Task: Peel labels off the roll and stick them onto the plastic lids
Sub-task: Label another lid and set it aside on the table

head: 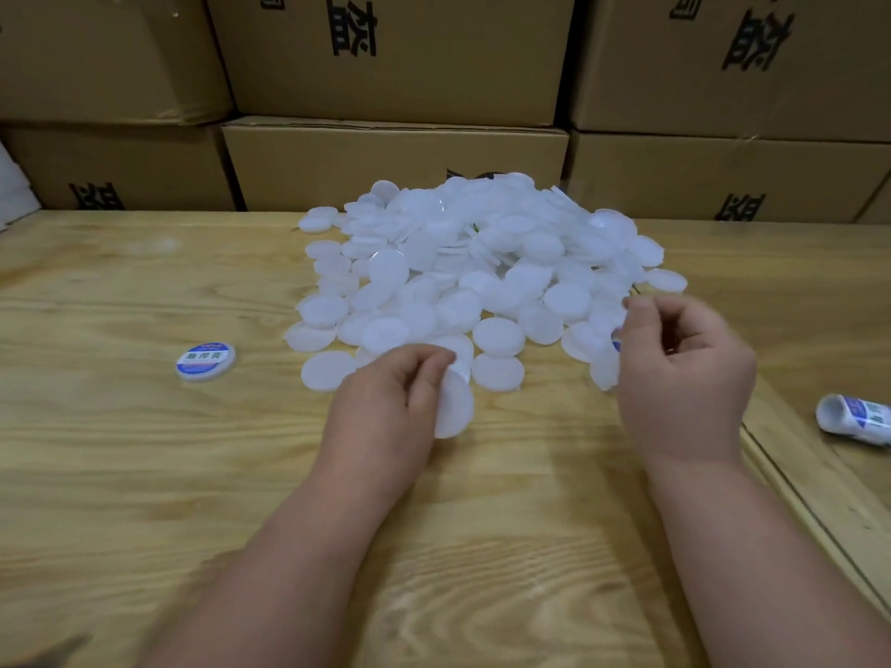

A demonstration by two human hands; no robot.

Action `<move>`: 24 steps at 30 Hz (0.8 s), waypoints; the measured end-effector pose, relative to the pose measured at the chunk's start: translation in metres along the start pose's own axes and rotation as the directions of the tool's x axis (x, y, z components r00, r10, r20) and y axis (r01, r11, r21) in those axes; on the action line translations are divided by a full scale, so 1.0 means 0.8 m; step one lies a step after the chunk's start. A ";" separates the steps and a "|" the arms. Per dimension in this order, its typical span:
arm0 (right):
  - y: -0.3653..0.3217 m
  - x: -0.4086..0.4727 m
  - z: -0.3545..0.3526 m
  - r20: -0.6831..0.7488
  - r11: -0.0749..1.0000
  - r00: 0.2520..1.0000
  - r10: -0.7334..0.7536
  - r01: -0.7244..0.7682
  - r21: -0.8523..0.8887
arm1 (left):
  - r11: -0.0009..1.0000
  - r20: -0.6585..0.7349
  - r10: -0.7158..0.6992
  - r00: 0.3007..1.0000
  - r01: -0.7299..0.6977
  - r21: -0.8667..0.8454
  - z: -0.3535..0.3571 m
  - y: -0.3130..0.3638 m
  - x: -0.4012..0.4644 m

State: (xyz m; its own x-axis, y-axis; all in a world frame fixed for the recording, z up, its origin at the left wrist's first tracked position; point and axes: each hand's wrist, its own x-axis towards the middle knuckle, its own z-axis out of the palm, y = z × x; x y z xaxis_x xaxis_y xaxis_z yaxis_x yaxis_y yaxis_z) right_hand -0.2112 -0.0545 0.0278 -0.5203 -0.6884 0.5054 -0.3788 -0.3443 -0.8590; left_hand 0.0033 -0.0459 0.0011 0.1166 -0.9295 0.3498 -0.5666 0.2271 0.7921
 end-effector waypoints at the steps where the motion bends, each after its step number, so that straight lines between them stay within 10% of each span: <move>1: 0.002 0.006 -0.004 -0.025 0.999 1.000 0.001 -0.002 -0.040 | 1.000 0.071 0.002 0.998 -0.002 -0.008 0.010 0.005 -0.001; 8: 0.027 0.022 -0.011 0.144 0.797 0.940 0.309 -0.173 -0.579 | 0.958 0.259 0.129 0.957 -0.188 0.218 0.044 0.013 -0.003; 24: 0.048 0.026 -0.014 0.246 0.886 0.940 0.236 -0.104 -0.452 | 0.961 0.213 0.264 0.941 -0.275 0.026 0.083 0.045 0.023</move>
State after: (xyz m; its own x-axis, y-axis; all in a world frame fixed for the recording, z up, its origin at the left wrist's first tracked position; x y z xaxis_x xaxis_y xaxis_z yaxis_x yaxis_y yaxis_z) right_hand -0.2454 -0.0752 0.0060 -0.3902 -0.8855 0.2521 -0.6275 0.0555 -0.7766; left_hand -0.0689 -0.0741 0.0026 -0.2131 -0.8765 0.4317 -0.5975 0.4665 0.6522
